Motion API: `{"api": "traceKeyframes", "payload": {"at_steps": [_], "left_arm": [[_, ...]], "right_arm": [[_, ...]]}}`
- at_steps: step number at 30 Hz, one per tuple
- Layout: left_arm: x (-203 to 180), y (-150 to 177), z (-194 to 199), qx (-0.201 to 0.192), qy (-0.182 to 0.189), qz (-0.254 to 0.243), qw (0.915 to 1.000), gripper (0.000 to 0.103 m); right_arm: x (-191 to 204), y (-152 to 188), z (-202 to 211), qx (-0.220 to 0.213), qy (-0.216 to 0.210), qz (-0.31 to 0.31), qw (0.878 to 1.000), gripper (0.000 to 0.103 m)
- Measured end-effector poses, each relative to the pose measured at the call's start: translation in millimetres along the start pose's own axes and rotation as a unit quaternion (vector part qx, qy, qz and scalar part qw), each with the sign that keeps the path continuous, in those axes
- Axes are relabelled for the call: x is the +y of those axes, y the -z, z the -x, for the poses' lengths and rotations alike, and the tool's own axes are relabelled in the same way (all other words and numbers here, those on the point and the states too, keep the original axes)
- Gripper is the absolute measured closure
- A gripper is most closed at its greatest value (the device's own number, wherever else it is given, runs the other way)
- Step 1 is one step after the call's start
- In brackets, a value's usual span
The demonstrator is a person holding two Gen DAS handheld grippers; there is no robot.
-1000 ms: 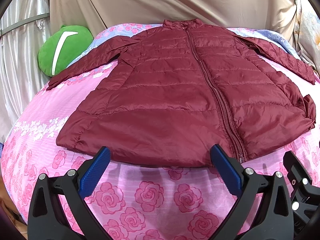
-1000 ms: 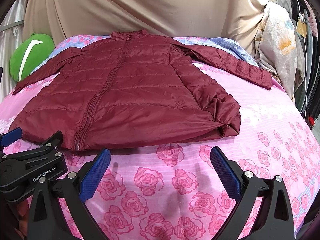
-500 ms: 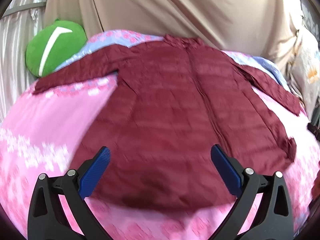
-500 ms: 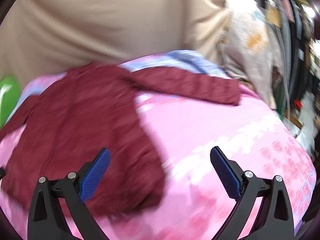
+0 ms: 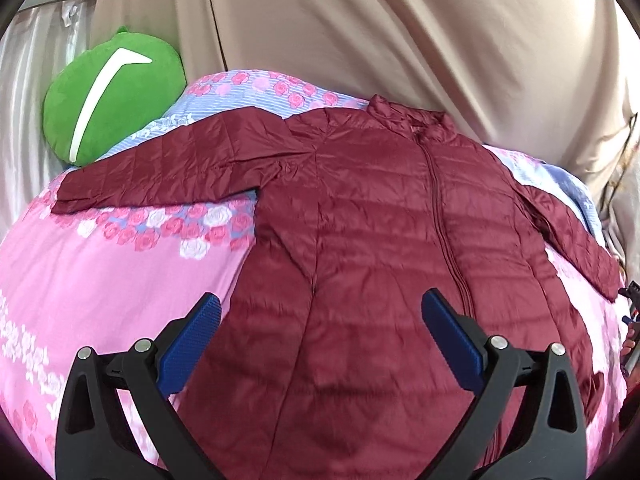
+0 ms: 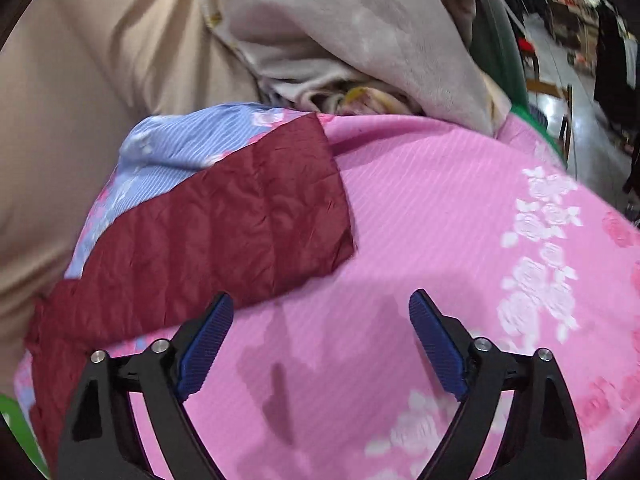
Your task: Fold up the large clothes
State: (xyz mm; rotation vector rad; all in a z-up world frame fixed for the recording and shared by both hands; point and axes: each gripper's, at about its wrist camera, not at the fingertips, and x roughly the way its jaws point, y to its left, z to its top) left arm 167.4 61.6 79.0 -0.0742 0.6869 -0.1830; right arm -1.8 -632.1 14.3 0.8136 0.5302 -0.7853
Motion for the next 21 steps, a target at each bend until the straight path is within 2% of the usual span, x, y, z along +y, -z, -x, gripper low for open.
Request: {"api": "traceKeyframes", "payload": {"at_steps": [3, 4, 5, 6, 7, 8, 11, 14, 17, 21], "left_arm": [[-4.0, -11.3, -11.9, -0.001, -0.002, -0.009, 1.0, 0.005], [-5.9, -14.1, -15.3, -0.002, -0.003, -0.013, 0.9999, 0.005], [-8.2, -17.6, -19.3, -0.003, -0.003, -0.018, 0.9998, 0.005], [-9.4, -20.0, -22.1, -0.004, -0.004, -0.02, 0.9998, 0.005], [-10.4, -22.5, -24.9, -0.005, -0.005, -0.023, 0.9997, 0.005], [-12.1, -25.5, -28.6, -0.005, -0.005, -0.025, 0.9997, 0.005], [-14.4, -31.9, -37.3, -0.001, 0.0, -0.025, 0.9997, 0.005], [-14.7, -39.9, -46.9, 0.008, 0.013, -0.016, 0.9998, 0.005], [-14.1, -48.9, -55.6, 0.014, 0.031, -0.001, 0.9994, 0.005], [-12.9, -60.4, -60.5, 0.003, 0.042, 0.009, 0.9991, 0.005]], "right_arm": [[-2.7, -12.8, -24.3, 0.016, -0.007, -0.03, 0.999, 0.028], [-0.9, -15.3, -29.5, 0.018, -0.009, -0.037, 0.999, 0.038], [1.5, -19.1, -33.2, 0.017, -0.015, -0.042, 0.999, 0.058], [8.1, -24.6, -36.9, 0.016, -0.023, -0.045, 0.999, 0.069], [15.5, -29.4, -39.5, 0.018, -0.029, -0.045, 0.998, 0.088], [23.3, -33.0, -39.1, 0.017, -0.037, -0.045, 0.998, 0.091], [76.1, -48.8, -14.3, -0.02, -0.095, -0.022, 0.995, 0.093], [165.8, -55.0, 30.4, -0.064, -0.169, 0.054, 0.982, 0.094], [272.4, -34.3, 79.4, -0.086, -0.245, 0.165, 0.951, 0.094], [409.1, 37.9, 124.5, -0.075, -0.339, 0.308, 0.886, 0.094]]}}
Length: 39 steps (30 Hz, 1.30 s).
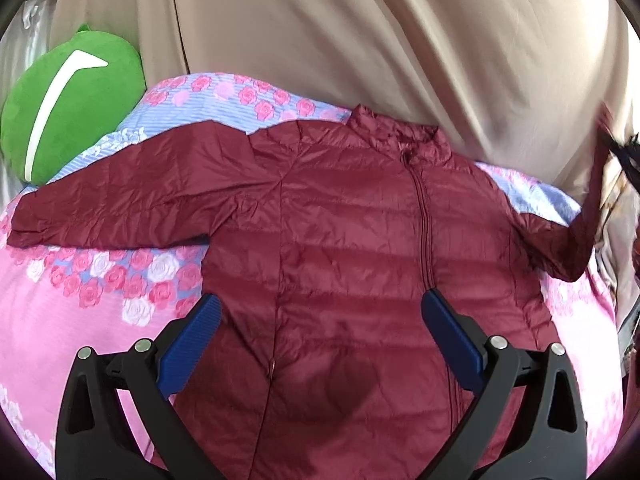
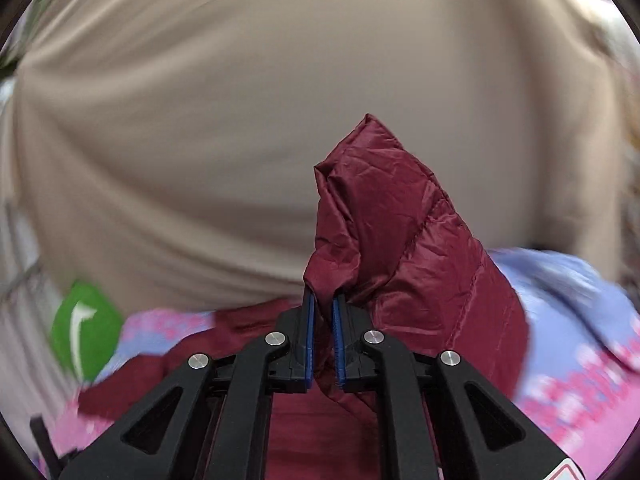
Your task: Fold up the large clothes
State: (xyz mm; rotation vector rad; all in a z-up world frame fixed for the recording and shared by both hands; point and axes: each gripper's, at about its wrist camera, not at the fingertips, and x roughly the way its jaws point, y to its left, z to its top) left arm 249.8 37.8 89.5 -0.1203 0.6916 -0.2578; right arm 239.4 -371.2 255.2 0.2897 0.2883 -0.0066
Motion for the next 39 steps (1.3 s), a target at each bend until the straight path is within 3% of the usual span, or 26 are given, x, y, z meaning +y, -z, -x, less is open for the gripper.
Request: {"api": "traceKeyframes", "payload": {"at_steps": [4, 8, 13, 15, 17, 21, 23, 25, 27, 30, 32, 34, 37, 38, 39], "left_arm": [[5.8, -10.8, -3.5, -0.012, 0.0, 0.002, 0.9999, 0.005], [21.0, -15.7, -9.8, -0.016, -0.012, 0.003, 0.9998, 0.005], [50.5, -17.9, -32.2, -0.002, -0.024, 0.016, 0.9996, 0.005], [62.1, -19.2, -44.5, 0.008, -0.013, 0.032, 0.9994, 0.005], [70.7, -21.3, -55.2, 0.019, -0.004, 0.047, 0.9987, 0.005], [78.9, -29.6, -70.0, 0.032, 0.035, 0.073, 0.9962, 0.005], [74.9, -35.1, -76.1, 0.033, 0.053, 0.082, 0.9947, 0.005], [58.5, -44.4, -90.3, 0.041, 0.064, 0.067, 0.9948, 0.005], [37.1, -50.4, -107.6, 0.059, 0.056, 0.034, 0.9961, 0.005], [8.4, -54.4, -138.4, 0.067, 0.008, -0.027, 0.9974, 0.005], [1.2, -55.7, -156.5, 0.074, -0.014, -0.042, 0.9963, 0.006], [3.6, -56.7, -173.1, 0.088, -0.016, -0.028, 0.9956, 0.022], [12.5, -59.5, -185.2, 0.113, 0.014, -0.001, 0.9934, 0.081], [14.2, -61.6, -184.6, 0.116, 0.024, 0.001, 0.993, 0.096], [15.5, -65.8, -182.5, 0.118, 0.03, 0.002, 0.9926, 0.099]], "right_arm": [[112.2, 23.2, -71.3, 0.052, -0.096, 0.069, 0.992, 0.095], [195.3, 88.5, -154.6, 0.146, -0.149, 0.114, 0.971, 0.095], [238.4, 192.1, -202.7, 0.253, -0.164, 0.157, 0.94, 0.089], [239.1, 215.3, -202.7, 0.276, -0.176, 0.162, 0.931, 0.085], [237.8, 222.0, -187.7, 0.277, -0.194, 0.158, 0.928, 0.074], [177.0, 176.3, -123.1, 0.208, -0.228, 0.121, 0.943, 0.054], [137.2, 151.0, -92.8, 0.163, -0.206, 0.091, 0.961, 0.044], [81.7, 129.8, -67.5, 0.12, -0.137, 0.061, 0.981, 0.044], [36.4, 120.6, -55.2, 0.102, -0.052, 0.039, 0.993, 0.042], [-26.3, 116.7, -49.8, 0.115, 0.026, -0.017, 0.993, 0.042], [-54.3, 119.4, -49.9, 0.123, 0.063, -0.035, 0.99, 0.042], [-72.3, 127.1, -57.2, 0.135, 0.093, -0.041, 0.986, 0.042], [-96.1, 140.0, -70.8, 0.166, 0.11, -0.054, 0.978, 0.042], [-101.0, 144.1, -76.5, 0.176, 0.111, -0.061, 0.976, 0.042], [-95.0, 152.5, -83.4, 0.183, 0.112, -0.064, 0.975, 0.042]]}}
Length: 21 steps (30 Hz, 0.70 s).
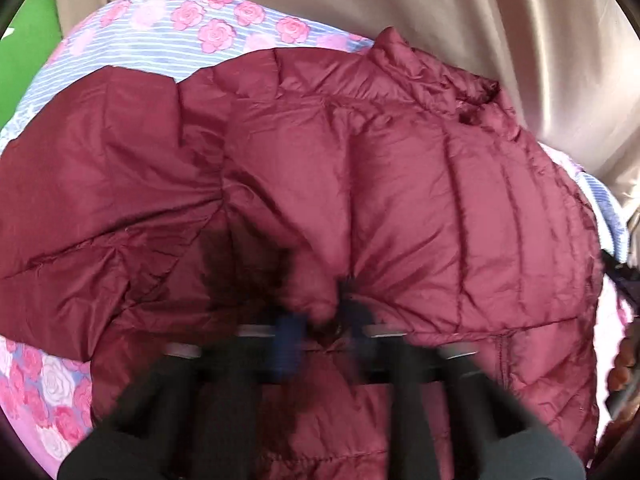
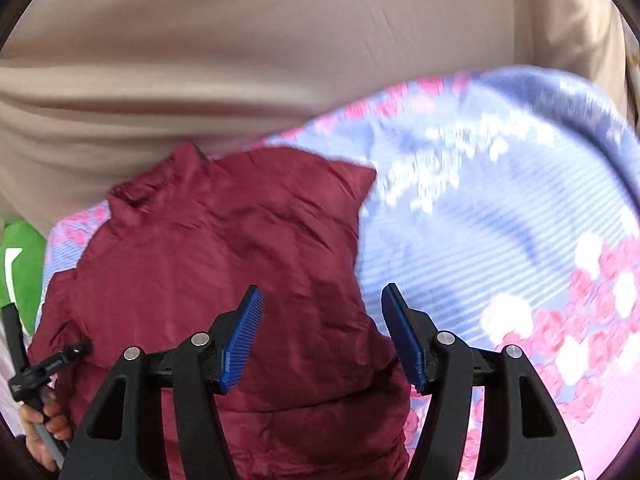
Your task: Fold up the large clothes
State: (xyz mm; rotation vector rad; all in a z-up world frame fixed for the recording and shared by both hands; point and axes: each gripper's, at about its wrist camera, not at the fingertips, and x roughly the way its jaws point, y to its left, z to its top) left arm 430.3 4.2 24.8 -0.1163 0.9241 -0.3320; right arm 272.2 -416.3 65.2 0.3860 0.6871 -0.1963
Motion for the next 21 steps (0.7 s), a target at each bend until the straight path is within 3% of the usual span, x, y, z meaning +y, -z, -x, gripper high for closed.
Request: {"api": "traceKeyframes", "payload": {"at_steps": [1, 3, 4, 7, 8, 12, 16, 18, 19, 21], "left_arm": [[1.9, -3.6, 5.8, -0.007, 0.004, 0.005, 1.0, 0.1], [3.6, -11.0, 21.5, -0.034, 0.004, 0.002, 0.9994, 0.1], [4.7, -13.7, 29.1, -0.047, 0.003, 0.003, 0.9989, 0.1], [11.0, -17.4, 44.8, -0.073, 0.003, 0.014, 0.9972, 0.1], [12.1, -16.5, 38.9, -0.069, -0.007, 0.011, 0.9975, 0.1], [12.1, 5.2, -2.7, -0.018, -0.023, 0.002, 0.9996, 0.099], [0.2, 13.8, -1.7, -0.042, -0.048, -0.023, 0.9977, 0.098], [-1.2, 16.2, -2.2, -0.046, -0.044, -0.019, 0.9978, 0.098], [-0.9, 16.3, -2.8, -0.048, -0.041, -0.017, 0.9979, 0.098], [2.4, 18.9, -1.4, -0.051, -0.036, -0.012, 0.998, 0.098]], "right_arm": [[0.6, 1.7, -6.8, 0.006, 0.002, -0.002, 1.0, 0.042], [6.7, 1.4, -14.1, 0.011, -0.005, 0.007, 1.0, 0.063], [11.8, 0.7, -14.3, 0.01, -0.014, 0.018, 1.0, 0.096], [21.7, 4.7, 8.4, -0.064, -0.048, 0.023, 0.997, 0.101], [19.1, 4.0, 10.6, -0.078, -0.04, 0.021, 0.996, 0.102], [-1.8, 10.8, -48.8, 0.024, 0.039, 0.01, 0.999, 0.103], [-12.4, 4.8, -34.8, 0.002, 0.068, -0.02, 0.997, 0.103], [-14.6, -4.0, -20.3, -0.027, 0.06, -0.035, 0.997, 0.102], [-12.2, -10.2, -15.7, -0.037, 0.054, -0.038, 0.997, 0.096], [0.3, -24.7, -14.8, -0.04, 0.034, -0.029, 0.998, 0.094]]}}
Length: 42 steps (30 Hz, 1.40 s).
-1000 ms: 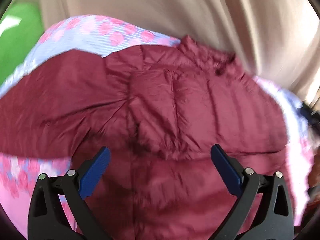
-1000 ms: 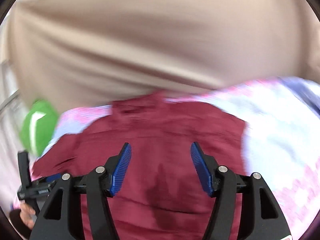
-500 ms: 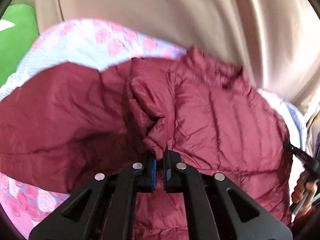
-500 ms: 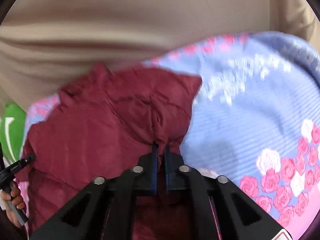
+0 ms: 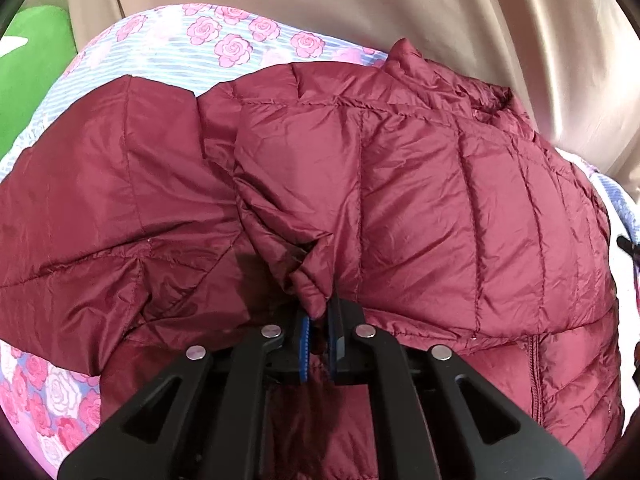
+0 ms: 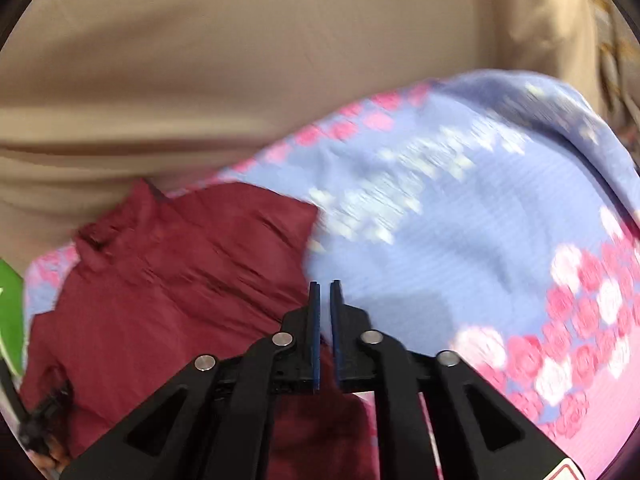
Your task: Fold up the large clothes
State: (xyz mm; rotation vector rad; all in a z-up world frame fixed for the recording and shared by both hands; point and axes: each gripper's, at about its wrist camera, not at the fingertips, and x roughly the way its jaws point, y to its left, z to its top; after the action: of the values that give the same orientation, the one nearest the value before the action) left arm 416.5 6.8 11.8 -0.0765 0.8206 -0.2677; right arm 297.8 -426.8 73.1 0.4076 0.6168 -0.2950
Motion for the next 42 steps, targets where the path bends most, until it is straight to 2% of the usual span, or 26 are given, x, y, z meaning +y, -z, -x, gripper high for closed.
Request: {"api": "traceKeyframes", "payload": {"at_steps": [2, 4, 5, 6, 7, 10, 11, 13, 15, 17, 19, 21, 24, 25, 26, 28, 32, 34, 36, 37, 39, 40, 42], "left_arm": [[3.3, 2.4, 3.0, -0.001, 0.001, 0.001, 1.0, 0.097], [4.9, 3.8, 4.2, -0.002, 0.004, 0.002, 1.0, 0.096], [7.1, 6.6, 6.0, -0.002, 0.005, 0.003, 1.0, 0.096], [9.3, 7.9, 7.2, -0.002, 0.007, 0.005, 1.0, 0.096], [12.0, 9.2, 8.1, -0.002, 0.011, 0.006, 0.9999, 0.092], [17.6, 11.6, 9.4, -0.002, 0.026, -0.006, 0.9996, 0.072], [13.8, 11.2, 8.3, -0.002, 0.024, -0.015, 0.9996, 0.07], [6.4, 11.6, 7.5, 0.0, 0.009, -0.032, 0.9994, 0.069], [3.3, 11.5, 6.9, 0.001, -0.001, -0.041, 0.9992, 0.069], [2.7, 10.8, 6.5, 0.001, -0.002, -0.042, 0.9991, 0.069], [4.7, 10.2, 6.4, 0.001, 0.0, -0.04, 0.9992, 0.069], [5.9, 9.7, 6.3, 0.002, -0.002, -0.042, 0.9991, 0.069], [4.7, 10.3, 7.3, 0.002, -0.004, -0.042, 0.9991, 0.068], [1.4, 9.1, 3.8, 0.002, -0.002, -0.041, 0.9992, 0.068], [2.3, 8.7, 4.1, 0.002, 0.0, -0.038, 0.9993, 0.068], [6.7, 8.0, 5.0, 0.001, 0.002, -0.03, 0.9995, 0.068], [7.6, 9.3, 7.7, 0.001, -0.003, -0.032, 0.9995, 0.068], [7.2, 9.1, 7.9, 0.0, -0.004, -0.032, 0.9995, 0.068], [8.8, 8.7, 8.3, -0.001, -0.002, -0.027, 0.9996, 0.068], [11.0, 10.0, 9.8, -0.001, -0.002, -0.023, 0.9997, 0.068], [17.7, 11.4, 15.5, -0.005, 0.0, -0.009, 0.9999, 0.068], [25.1, 13.2, 21.2, -0.007, 0.005, 0.002, 1.0, 0.068], [46.7, 17.7, 37.5, -0.012, 0.019, 0.034, 0.9992, 0.066]], "right_arm": [[19.6, -12.8, -7.6, 0.002, -0.029, 0.022, 0.999, 0.094], [35.6, -19.7, -29.3, 0.031, -0.06, 0.042, 0.997, 0.094], [40.5, -21.2, -43.5, 0.046, -0.061, 0.051, 0.996, 0.094], [42.3, -19.0, -52.4, 0.056, -0.053, 0.061, 0.995, 0.095], [42.5, -19.5, -66.4, 0.058, -0.029, 0.073, 0.995, 0.103], [19.6, -27.2, -89.0, 0.058, 0.013, 0.044, 0.997, 0.103], [13.2, -30.1, -89.4, 0.055, 0.019, 0.029, 0.998, 0.103], [12.1, -33.6, -80.3, 0.041, 0.029, 0.022, 0.998, 0.103], [17.1, -30.2, -53.9, 0.015, 0.031, 0.043, 0.998, 0.1], [21.4, -13.1, -21.5, 0.01, -0.004, 0.072, 0.997, 0.096], [21.7, 13.6, 2.6, 0.021, -0.023, 0.1, 0.994, 0.096], [19.2, 38.2, 6.8, 0.045, -0.029, 0.12, 0.991, 0.096], [-8.7, 66.2, -5.3, 0.086, 0.02, 0.131, 0.987, 0.103], [-21.0, 68.6, -13.1, 0.095, 0.026, 0.122, 0.988, 0.103], [-28.0, 68.1, -12.6, 0.093, 0.005, 0.104, 0.99, 0.103], [-37.4, 61.7, -1.6, 0.089, 0.002, 0.062, 0.994, 0.103], [-18.9, 51.3, 21.5, 0.048, -0.027, 0.071, 0.996, 0.099], [-10.9, 54.8, 8.8, 0.064, -0.012, 0.094, 0.993, 0.099], [-5.9, 59.2, -18.9, 0.094, 0.031, 0.129, 0.987, 0.101], [-4.7, 59.9, -16.9, 0.083, 0.034, 0.134, 0.987, 0.102], [-3.2, 56.3, -7.0, 0.088, 0.048, 0.118, 0.988, 0.101], [-1.0, 55.8, 2.8, 0.091, 0.044, 0.107, 0.989, 0.097], [10.3, 63.1, 30.2, 0.087, 0.032, 0.117, 0.989, 0.096]]}}
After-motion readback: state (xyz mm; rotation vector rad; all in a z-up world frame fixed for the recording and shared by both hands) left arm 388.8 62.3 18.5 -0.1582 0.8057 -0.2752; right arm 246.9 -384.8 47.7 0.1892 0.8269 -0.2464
